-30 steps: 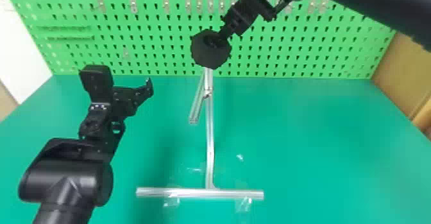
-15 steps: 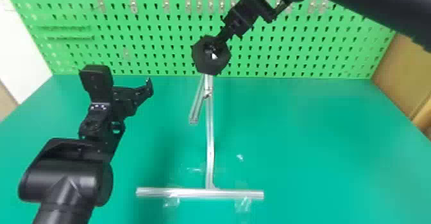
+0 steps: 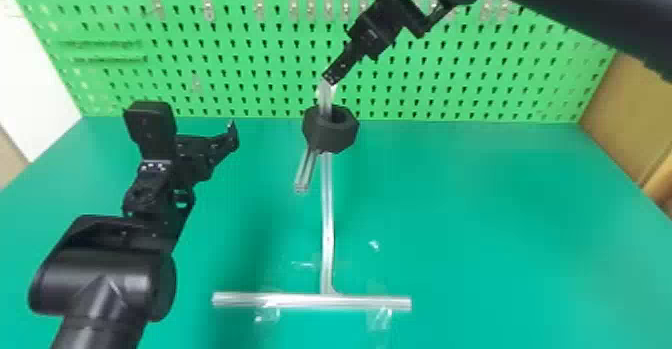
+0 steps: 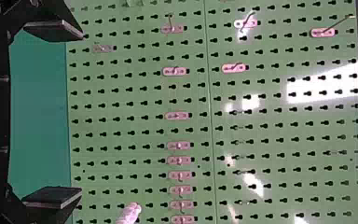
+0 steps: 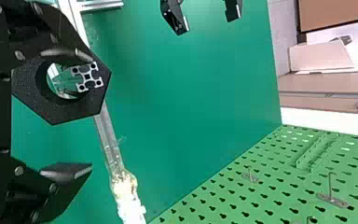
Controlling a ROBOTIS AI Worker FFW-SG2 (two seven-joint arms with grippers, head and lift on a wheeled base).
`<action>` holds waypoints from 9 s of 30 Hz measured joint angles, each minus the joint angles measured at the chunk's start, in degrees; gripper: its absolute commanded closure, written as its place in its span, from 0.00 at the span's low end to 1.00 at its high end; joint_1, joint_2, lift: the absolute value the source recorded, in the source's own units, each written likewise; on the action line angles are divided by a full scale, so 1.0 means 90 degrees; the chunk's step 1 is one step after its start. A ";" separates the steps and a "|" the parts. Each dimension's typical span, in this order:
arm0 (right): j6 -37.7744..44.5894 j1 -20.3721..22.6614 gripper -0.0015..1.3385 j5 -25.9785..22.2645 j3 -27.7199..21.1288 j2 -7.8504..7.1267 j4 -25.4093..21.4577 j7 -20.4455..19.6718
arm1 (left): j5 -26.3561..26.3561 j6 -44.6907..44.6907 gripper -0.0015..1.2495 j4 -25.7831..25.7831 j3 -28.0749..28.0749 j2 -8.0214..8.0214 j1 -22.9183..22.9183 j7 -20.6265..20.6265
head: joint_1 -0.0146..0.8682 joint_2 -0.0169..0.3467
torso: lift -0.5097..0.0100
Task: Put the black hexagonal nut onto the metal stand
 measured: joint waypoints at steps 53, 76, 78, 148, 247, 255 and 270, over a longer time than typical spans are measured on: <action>0.0637 0.2563 0.05 0.2630 -0.7359 -0.0141 -0.2453 0.0540 | 0.0069 -0.0005 0.09 -0.0196 0.0267 -0.0003 0.0182 0.0000 | 0.80 0.27 | 0.98; -0.2287 0.5439 0.06 0.2136 -0.8604 0.0224 -0.3006 -0.2500 | 0.0146 -0.0010 0.09 -0.0234 0.0327 -0.0007 0.0207 0.0000 | 0.80 0.27 | 0.98; -0.2624 0.5697 0.06 0.2202 -0.8576 0.0280 -0.3110 -0.2804 | 0.0152 -0.0010 0.09 -0.0234 0.0330 -0.0008 0.0206 0.0000 | 0.80 0.27 | 0.98; -0.6074 0.8306 0.07 0.2621 -0.7898 0.0484 -0.2933 -0.4570 | 0.0342 -0.0531 0.09 0.0312 0.0068 -0.0218 0.0068 0.0000 | 0.80 0.27 | 0.98; -0.5788 0.8363 0.07 0.3375 -0.8119 0.0440 -0.3390 -0.4678 | 0.0059 -0.0527 0.09 0.0332 0.0120 -0.0281 0.0021 0.0000 | 0.80 0.27 | 0.98; -0.5631 0.8381 0.07 0.3391 -0.8128 0.0449 -0.3462 -0.4697 | 0.0033 -0.0527 0.09 0.0332 0.0122 -0.0288 0.0017 0.0000 | 0.80 0.27 | 0.98; -0.5504 0.8431 0.07 0.3374 -0.8079 0.0453 -0.3574 -0.4717 | 0.0054 -0.0563 0.09 0.0358 0.0103 -0.0302 0.0030 0.0000 | 0.80 0.27 | 0.98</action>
